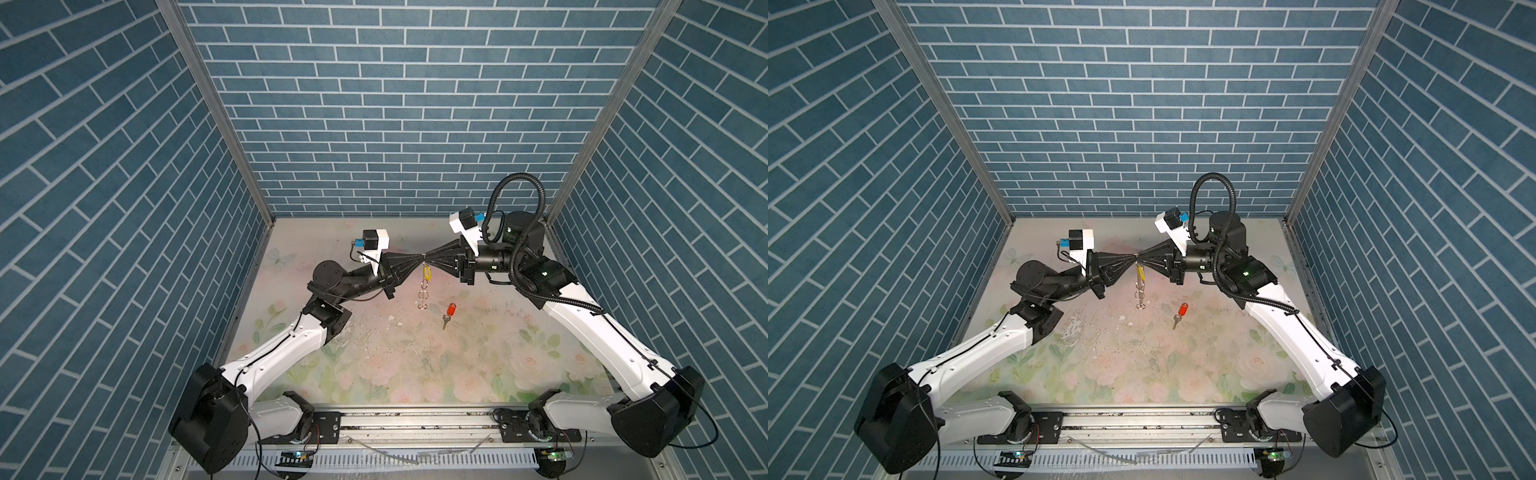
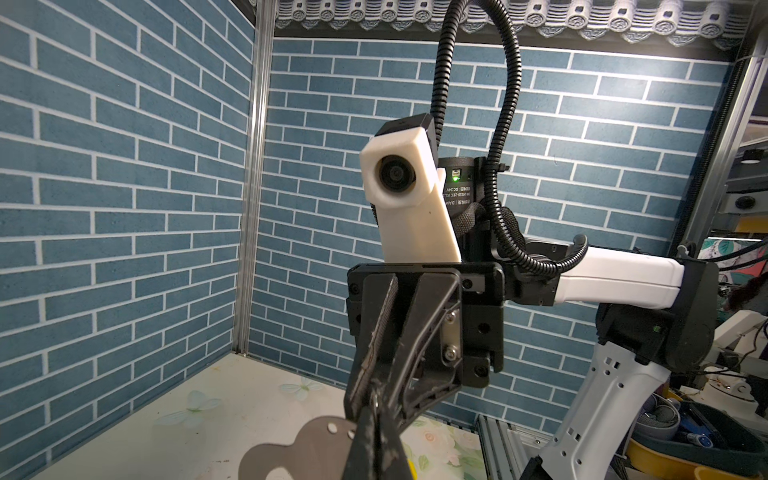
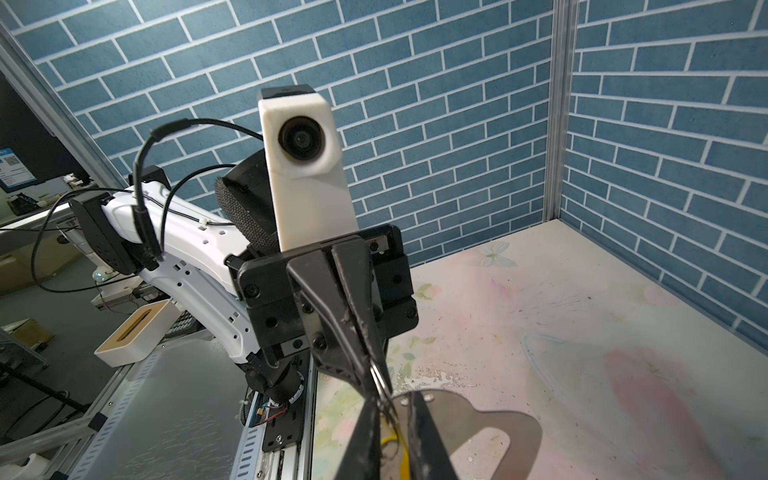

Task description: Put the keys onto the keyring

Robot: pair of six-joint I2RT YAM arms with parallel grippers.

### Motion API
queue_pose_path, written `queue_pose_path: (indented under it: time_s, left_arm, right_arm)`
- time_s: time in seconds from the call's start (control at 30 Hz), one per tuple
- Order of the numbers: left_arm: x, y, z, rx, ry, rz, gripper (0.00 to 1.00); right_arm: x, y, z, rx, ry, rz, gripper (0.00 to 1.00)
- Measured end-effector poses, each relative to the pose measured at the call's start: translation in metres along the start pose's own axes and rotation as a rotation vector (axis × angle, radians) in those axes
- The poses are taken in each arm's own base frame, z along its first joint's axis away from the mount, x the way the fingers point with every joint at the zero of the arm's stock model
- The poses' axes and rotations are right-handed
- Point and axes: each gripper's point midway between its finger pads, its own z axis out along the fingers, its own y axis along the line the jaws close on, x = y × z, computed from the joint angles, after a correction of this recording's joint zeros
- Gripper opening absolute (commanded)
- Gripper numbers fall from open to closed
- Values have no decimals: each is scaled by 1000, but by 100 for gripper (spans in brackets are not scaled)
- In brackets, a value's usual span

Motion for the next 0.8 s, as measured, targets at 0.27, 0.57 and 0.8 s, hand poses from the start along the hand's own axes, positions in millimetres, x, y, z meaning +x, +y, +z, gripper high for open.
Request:
queue_pose_path:
  time_s: [0.27, 0.57, 0.8]
  left_arm:
    - [-2, 1, 2, 11, -22, 0, 0]
    - [-4, 6, 3, 8, -43, -1, 10]
    - [4, 15, -3, -61, 17, -10, 38]
  right_arm:
    - [-3, 3, 0, -34, -17, 16, 1]
    - [-6, 0, 1, -61, -41, 32, 0]
    - [14, -4, 4, -37, 25, 66, 0]
